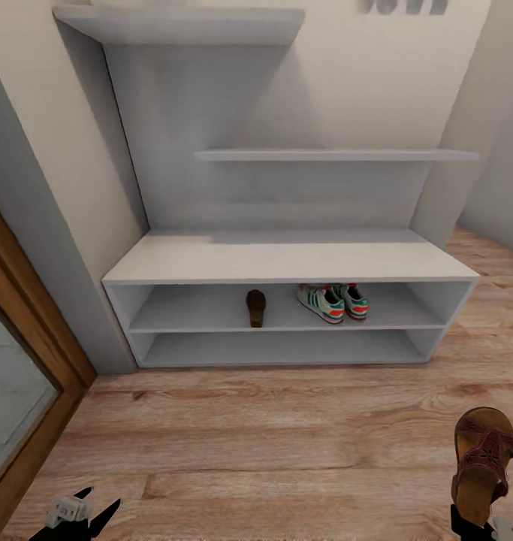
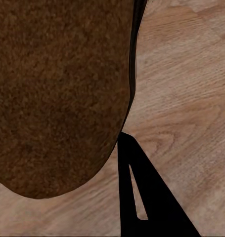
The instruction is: Pick up the two gym shoes and the two sandals from the corridor floor and place them onto the hallstand (shoe rack) in the corridor, making sure they are on the rack and not on the floor. Arrange them so the two gym shoes are next to each other and the two sandals are next to each other.
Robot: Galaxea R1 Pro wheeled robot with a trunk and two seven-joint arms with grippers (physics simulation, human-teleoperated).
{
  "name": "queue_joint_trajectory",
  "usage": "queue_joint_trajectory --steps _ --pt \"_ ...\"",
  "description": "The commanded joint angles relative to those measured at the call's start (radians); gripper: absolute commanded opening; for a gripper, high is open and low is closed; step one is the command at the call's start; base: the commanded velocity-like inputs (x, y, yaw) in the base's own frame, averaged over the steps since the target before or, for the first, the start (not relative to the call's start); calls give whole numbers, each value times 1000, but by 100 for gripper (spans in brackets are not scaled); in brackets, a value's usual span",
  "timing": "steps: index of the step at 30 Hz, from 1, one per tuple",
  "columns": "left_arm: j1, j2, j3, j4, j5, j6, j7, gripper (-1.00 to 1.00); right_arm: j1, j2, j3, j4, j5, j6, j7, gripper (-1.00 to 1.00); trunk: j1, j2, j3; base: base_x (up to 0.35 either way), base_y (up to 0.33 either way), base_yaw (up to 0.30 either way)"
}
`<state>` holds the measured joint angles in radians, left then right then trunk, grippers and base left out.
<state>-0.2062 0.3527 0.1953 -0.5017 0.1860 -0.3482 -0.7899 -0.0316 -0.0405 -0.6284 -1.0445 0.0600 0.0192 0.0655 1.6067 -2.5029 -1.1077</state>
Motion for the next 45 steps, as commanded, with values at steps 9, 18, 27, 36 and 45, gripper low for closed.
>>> queue_joint_trajectory --steps 9,18,27,36,45 --pt "-1 -1 1 2 6 1 -6 100 -1 1 -4 -2 6 2 7 -100 0 0 -1 -132 298 0" --pt "-1 -5 -7 0 4 2 -5 100 -1 1 -3 -2 6 1 7 -100 0 0 -1 -79 121 0" --pt "-31 -12 -29 -13 3 59 -237 100 -1 3 5 22 6 1 12 -100 0 0 -1 -3 3 0" --pt "-75 -7 -23 -26 9 138 -373 100 -9 4 292 53 25 17 0 -100 0 0 -1 0 0 0" --pt "-87 -8 -22 -27 8 153 -471 100 -173 84 609 75 30 230 -197 -100 0 0 -1 0 0 0"
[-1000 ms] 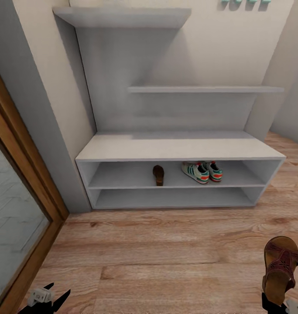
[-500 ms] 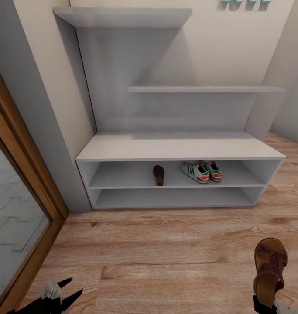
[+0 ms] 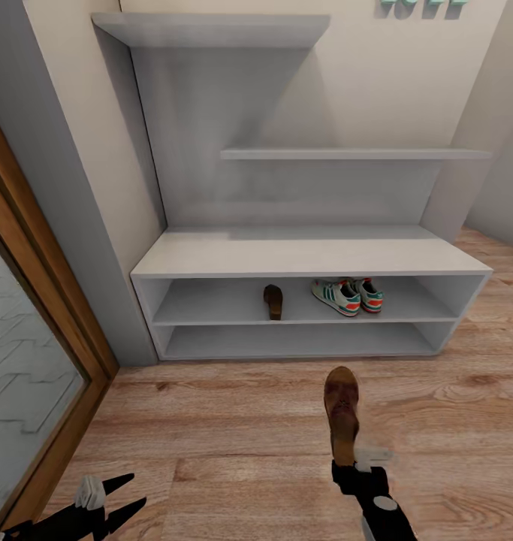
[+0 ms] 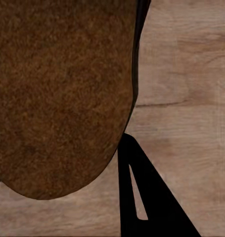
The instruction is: Pick up the two gym shoes and the two sandals from the corridor floor and place them onto the hallstand (shoe rack) in the corridor, making sure they are on the rack and not on the floor. Arrange them so the two gym shoes are next to each other and the two sandals are next to each other.
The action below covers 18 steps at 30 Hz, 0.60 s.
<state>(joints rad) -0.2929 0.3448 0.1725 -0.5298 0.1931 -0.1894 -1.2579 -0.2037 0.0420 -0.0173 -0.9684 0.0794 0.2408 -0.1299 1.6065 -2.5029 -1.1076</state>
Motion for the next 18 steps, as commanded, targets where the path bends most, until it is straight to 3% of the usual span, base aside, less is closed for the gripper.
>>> queue_joint_trajectory --steps 1,2,7,8,18 --pt "-1 0 1 1 1 -5 -6 100 -24 17 12 7 11 36 -19 -100 0 0 -1 0 0 0" --pt "-1 0 1 1 -1 -4 -9 100 -70 50 32 30 10 89 -46 -100 0 0 -1 0 0 0" --pt "-1 4 2 0 0 -3 -16 100 -193 124 57 116 10 186 -80 -100 0 0 -1 0 0 0" --pt "-1 7 2 0 0 -3 -17 100 -247 133 62 163 10 207 -87 -100 0 0 -1 0 0 0" --pt "2 15 2 1 -2 -7 -19 100 -590 133 69 461 4 248 -124 -100 0 0 -1 0 0 0"
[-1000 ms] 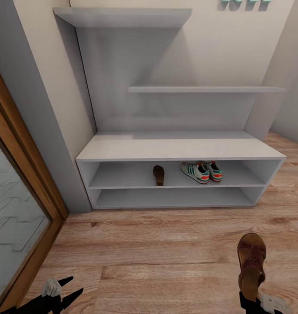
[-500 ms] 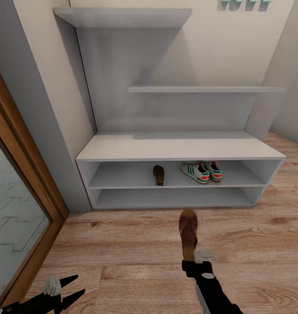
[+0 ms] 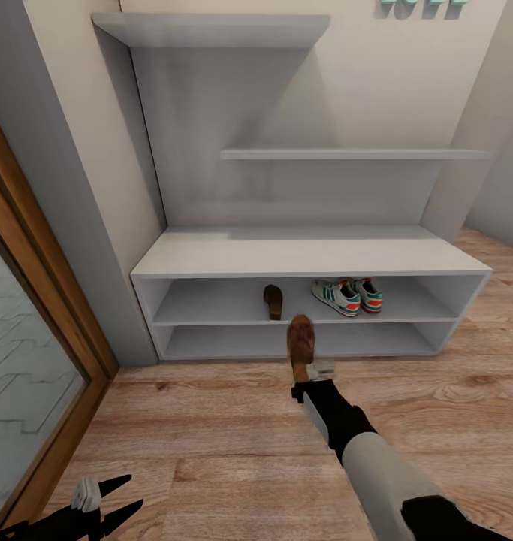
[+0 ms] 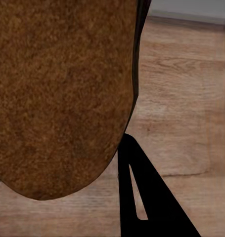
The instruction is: Pick up the two gym shoes and the two sandals from the corridor floor and place them onto the hallstand (shoe rack) in the corridor, making sure they are on the rack and not on the floor. Arrange them so the two gym shoes are next to each other and the two sandals are next to each other.
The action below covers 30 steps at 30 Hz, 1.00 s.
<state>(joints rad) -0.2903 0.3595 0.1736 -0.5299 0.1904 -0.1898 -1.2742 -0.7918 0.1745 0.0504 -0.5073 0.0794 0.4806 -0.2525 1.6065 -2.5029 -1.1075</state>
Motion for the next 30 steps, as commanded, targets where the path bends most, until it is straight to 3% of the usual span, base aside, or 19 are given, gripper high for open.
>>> queue_joint_trajectory --steps 1,3,5,19,21,30 --pt "0 0 0 1 1 -7 -2 100 -15 0 2 6 2 9 -3 -100 0 0 -1 0 0 0" --pt "1 0 1 1 0 -7 -1 100 -42 0 2 17 -6 13 -9 -100 0 0 -1 0 0 0" --pt "2 -2 0 1 -6 -8 0 100 -67 0 1 18 -41 17 -15 -100 0 0 -1 0 0 0" --pt "5 -8 -12 1 -11 -8 1 100 -70 0 -3 34 -43 18 -19 -100 0 0 -1 0 0 0" --pt "5 -10 -13 1 -11 -8 1 100 -69 0 -4 140 -43 18 -47 -100 0 0 -2 0 0 34" --pt "6 -11 -14 1 -12 -8 1 100 -69 0 -3 202 -44 14 -67 -100 0 0 -14 0 0 125"
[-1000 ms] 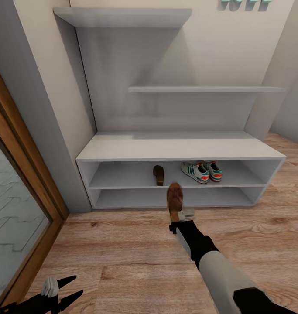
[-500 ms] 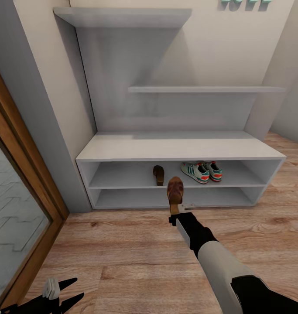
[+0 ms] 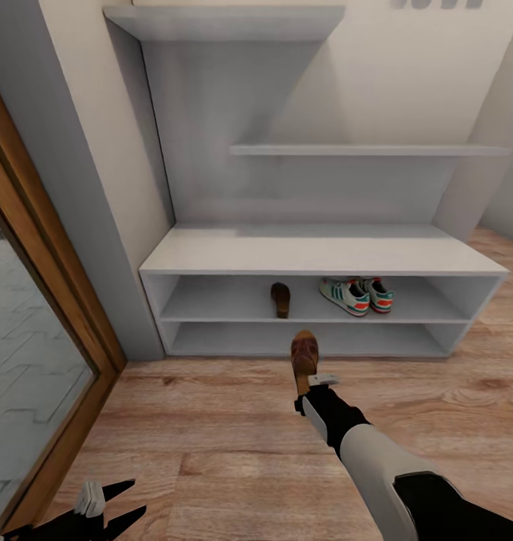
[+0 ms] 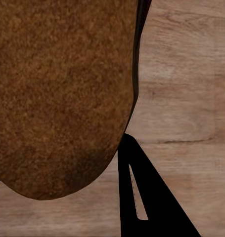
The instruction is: Pick up the two gym shoes and the two sandals from the corridor floor and place them onto the hallstand (shoe rack) in the corridor, making sure they are on the rack and not on the floor. Arrange them so the two gym shoes are next to each other and the two sandals are next to each other.
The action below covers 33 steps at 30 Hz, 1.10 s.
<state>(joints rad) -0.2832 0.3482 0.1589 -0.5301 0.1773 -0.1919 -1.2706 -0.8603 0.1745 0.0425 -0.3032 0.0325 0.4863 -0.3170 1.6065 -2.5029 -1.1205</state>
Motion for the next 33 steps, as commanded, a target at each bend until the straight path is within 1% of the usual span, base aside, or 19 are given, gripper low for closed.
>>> queue_joint_trajectory --steps 1,6,9,14,26,33 --pt "-1 0 1 1 1 -6 -3 100 0 0 5 -1 3 8 -3 -100 0 0 -2 0 0 150" --pt "-1 -1 2 1 2 -6 -3 100 0 0 5 1 2 8 -3 -100 0 0 -9 10 0 151" --pt "-1 -2 2 1 2 -6 -3 100 0 0 5 1 2 8 -2 -100 0 0 -13 146 0 141" --pt "-1 -3 3 1 2 -6 -2 100 0 0 5 1 2 6 -2 -100 0 0 -21 264 0 83" --pt "-1 -5 4 1 2 -7 0 100 0 0 5 -1 1 6 -2 -100 0 0 -38 321 0 7" --pt "-1 -5 4 1 3 -7 2 100 0 0 5 0 1 6 -2 -100 0 0 -41 92 0 22"
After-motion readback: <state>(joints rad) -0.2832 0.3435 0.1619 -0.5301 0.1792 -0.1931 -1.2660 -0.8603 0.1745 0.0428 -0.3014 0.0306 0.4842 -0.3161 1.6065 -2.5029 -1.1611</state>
